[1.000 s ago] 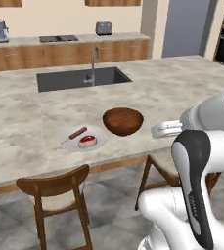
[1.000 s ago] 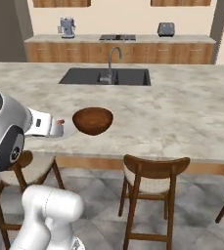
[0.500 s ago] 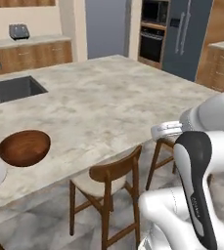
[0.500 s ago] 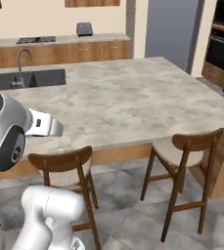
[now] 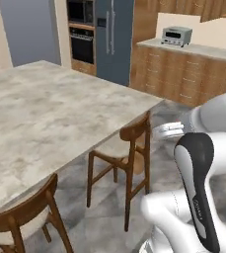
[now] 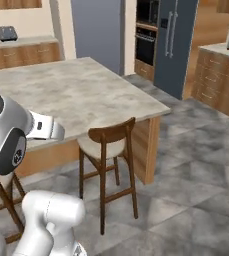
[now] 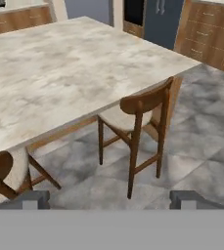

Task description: Take the smaller bowl and place it next to the appetizer plate on the dining counter , and place the larger bowl next to the plate with cooked food.

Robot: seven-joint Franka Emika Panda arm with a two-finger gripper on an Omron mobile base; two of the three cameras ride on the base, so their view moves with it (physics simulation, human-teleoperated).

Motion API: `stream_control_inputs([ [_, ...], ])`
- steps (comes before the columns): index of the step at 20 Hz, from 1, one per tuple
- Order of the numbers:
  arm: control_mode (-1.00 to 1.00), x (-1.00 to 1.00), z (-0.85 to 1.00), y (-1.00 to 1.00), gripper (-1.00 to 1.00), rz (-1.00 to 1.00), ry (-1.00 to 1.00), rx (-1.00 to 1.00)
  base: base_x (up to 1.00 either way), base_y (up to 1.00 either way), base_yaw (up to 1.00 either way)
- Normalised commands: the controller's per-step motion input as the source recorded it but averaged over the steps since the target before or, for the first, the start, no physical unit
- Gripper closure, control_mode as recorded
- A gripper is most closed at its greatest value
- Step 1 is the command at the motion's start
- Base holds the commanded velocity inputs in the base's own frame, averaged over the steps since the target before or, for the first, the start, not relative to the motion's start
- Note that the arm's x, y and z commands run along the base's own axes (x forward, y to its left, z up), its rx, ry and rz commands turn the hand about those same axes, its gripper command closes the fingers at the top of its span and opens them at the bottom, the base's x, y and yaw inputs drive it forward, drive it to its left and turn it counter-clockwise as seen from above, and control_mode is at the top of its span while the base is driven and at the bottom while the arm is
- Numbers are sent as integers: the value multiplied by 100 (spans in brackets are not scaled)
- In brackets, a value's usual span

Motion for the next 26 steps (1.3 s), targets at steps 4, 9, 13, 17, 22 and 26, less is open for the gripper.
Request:
stream_control_inputs([
  [4,100,0,0,0,-100,0,0,0,28,-90,-46],
  [9,100,0,0,0,-100,0,0,0,92,-51,-44],
  [13,100,0,0,0,-100,0,0,0,100,-22,-39],
  [17,100,0,0,0,-100,0,0,0,100,-8,-37],
  [22,100,0,0,0,-100,0,0,0,100,-26,-40],
  [26,100,0,0,0,-100,0,0,0,100,-38,-46],
])
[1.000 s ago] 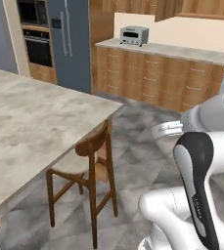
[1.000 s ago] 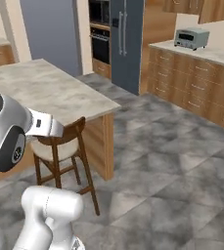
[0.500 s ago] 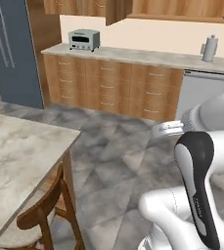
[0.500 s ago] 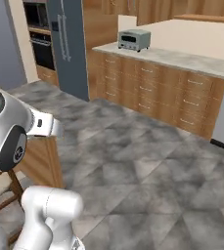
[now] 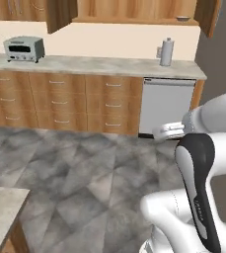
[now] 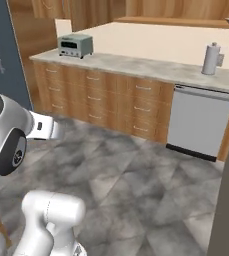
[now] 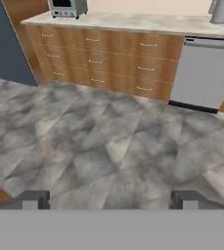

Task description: Take the smaller bowl and place it next to the appetizer plate on the dining counter , and place the larger bowl next to the plate with cooked food.

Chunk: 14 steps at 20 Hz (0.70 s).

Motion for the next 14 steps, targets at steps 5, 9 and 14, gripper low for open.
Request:
stream_control_inputs([
  [5,100,0,0,0,-100,0,0,0,100,-19,-43],
  [9,100,0,0,0,-100,0,0,0,100,0,-35],
  [14,100,0,0,0,-100,0,0,0,100,0,-28],
])
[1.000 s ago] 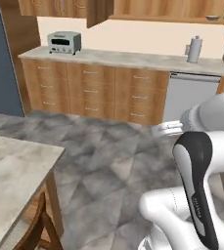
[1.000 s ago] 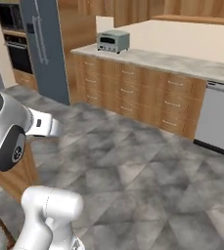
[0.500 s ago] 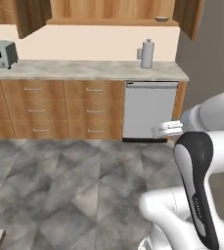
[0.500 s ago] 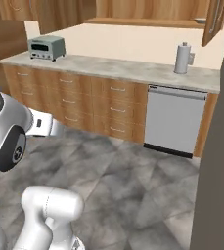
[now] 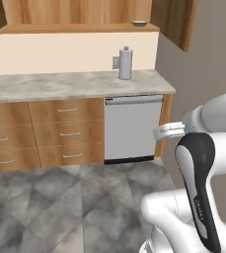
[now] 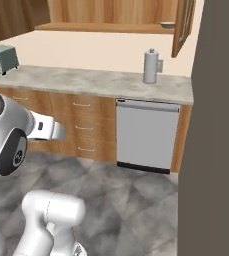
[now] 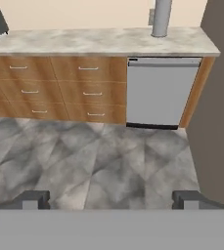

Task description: Take the smaller bowl and place it next to the appetizer plate on the dining counter , and place the larger bowl next to the plate with cooked food.

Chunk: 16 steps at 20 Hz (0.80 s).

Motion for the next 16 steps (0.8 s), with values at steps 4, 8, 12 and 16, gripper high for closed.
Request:
stream_control_inputs([
  [4,100,0,0,0,-100,0,0,0,100,7,-21],
  [8,100,0,0,0,-100,0,0,0,100,7,-20],
  [12,100,0,0,0,-100,0,0,0,100,0,-17],
  [16,100,0,0,0,-100,0,0,0,100,0,-12],
])
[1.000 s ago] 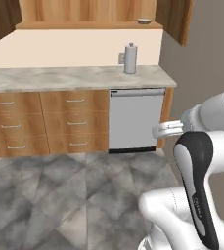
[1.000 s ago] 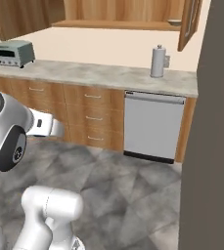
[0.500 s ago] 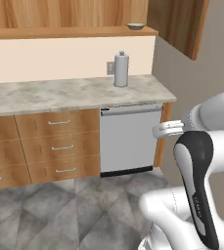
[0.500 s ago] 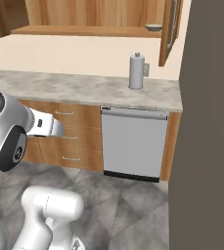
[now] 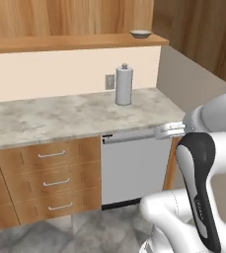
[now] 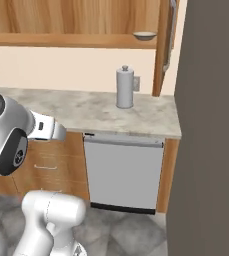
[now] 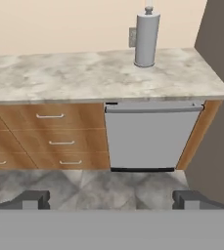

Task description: Take the smaller bowl and place it next to the appetizer plate on the dining counter , and place the larger bowl next to the plate with cooked food.

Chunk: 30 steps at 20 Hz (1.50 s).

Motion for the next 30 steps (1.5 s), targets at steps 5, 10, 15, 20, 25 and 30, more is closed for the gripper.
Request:
stream_control_inputs([
  [5,100,0,0,0,-100,0,0,0,100,0,-10],
  [10,100,0,0,0,-100,0,0,0,100,-9,-8],
  [15,100,0,0,0,-100,0,0,0,100,-23,-7],
  [20,100,0,0,0,-100,0,0,0,93,-30,-4],
  [25,-100,1,2,-30,-100,-11,-7,4,8,-2,0],
  [30,-100,0,20,-2,-100,-29,-35,5,0,0,0],
])
